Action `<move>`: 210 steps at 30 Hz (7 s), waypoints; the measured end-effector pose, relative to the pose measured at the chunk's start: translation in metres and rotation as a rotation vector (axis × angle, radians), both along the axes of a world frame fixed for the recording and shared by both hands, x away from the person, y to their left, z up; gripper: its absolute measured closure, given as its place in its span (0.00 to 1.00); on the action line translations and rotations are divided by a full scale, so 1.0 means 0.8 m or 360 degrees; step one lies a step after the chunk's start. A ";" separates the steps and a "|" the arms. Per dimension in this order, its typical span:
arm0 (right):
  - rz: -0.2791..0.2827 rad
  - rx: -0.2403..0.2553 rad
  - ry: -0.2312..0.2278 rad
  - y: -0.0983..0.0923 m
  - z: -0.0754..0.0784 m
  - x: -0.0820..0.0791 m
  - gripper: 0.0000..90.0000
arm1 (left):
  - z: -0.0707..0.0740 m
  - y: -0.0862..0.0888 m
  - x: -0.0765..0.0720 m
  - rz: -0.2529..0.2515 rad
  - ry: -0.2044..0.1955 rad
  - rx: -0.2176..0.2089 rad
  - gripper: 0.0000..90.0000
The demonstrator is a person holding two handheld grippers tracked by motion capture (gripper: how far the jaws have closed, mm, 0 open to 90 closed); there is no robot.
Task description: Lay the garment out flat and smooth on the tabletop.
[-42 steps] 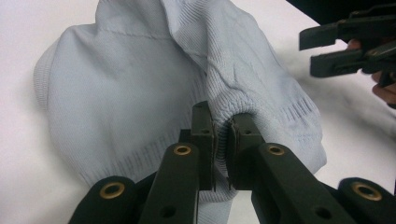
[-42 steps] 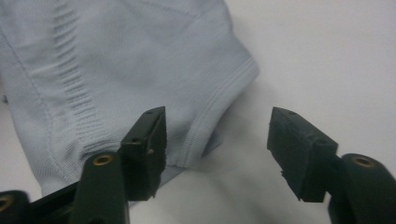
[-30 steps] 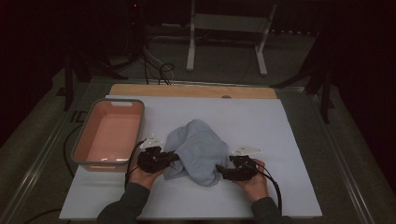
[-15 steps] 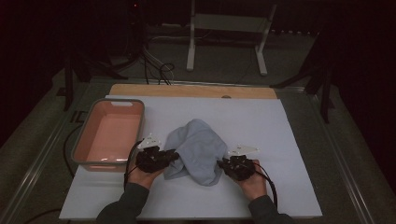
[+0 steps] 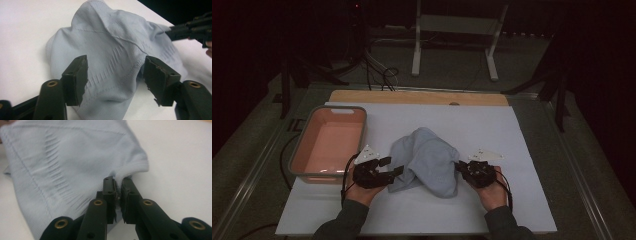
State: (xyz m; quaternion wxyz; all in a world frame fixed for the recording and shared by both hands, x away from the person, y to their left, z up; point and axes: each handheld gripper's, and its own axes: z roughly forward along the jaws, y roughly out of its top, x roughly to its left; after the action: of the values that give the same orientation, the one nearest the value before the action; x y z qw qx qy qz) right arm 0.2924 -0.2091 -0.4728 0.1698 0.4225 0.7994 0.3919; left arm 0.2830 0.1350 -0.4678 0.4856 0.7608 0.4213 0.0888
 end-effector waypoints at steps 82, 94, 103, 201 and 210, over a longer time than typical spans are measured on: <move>-0.0091 -0.0193 0.0109 -0.061 -0.033 -0.033 0.43 | -0.013 -0.018 -0.032 -0.0069 -0.0102 0.0171 0.35; -0.0062 -0.0103 0.0079 -0.062 -0.015 -0.031 0.92 | -0.019 -0.027 -0.037 -0.0135 -0.0097 0.0222 0.43; -0.0105 0.0018 -0.0047 -0.061 0.015 -0.026 0.93 | -0.028 -0.036 -0.038 -0.0166 -0.0079 0.0274 0.45; -0.0076 -0.0291 0.0016 -0.073 -0.022 -0.027 0.93 | 0.013 -0.019 -0.015 0.0072 -0.0149 0.0115 0.98; -0.0132 -0.0138 -0.0067 -0.093 0.010 -0.029 0.96 | 0.028 -0.012 -0.018 0.0070 -0.0184 0.0081 0.98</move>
State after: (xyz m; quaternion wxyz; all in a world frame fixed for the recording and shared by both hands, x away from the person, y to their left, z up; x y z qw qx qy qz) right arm 0.2693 -0.2837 -0.4647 0.2210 0.4391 0.7937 0.3583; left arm 0.2684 0.1253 -0.4455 0.4877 0.7569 0.4069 0.1540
